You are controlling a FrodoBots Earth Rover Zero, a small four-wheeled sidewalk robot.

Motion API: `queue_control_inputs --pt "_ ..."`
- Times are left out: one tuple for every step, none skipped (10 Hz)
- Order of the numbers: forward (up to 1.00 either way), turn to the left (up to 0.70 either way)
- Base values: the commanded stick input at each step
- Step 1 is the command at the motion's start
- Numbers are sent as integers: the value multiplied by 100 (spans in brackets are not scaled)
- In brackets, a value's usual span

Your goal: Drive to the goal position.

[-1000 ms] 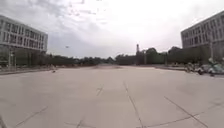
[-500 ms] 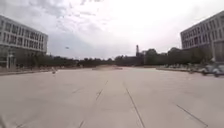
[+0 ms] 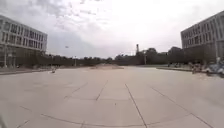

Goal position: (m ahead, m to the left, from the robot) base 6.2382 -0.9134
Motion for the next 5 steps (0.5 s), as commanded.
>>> queue_control_inputs --pt "70 -8" --pt "70 -18" --pt "70 -29" --pt "70 -32" --pt "70 0"
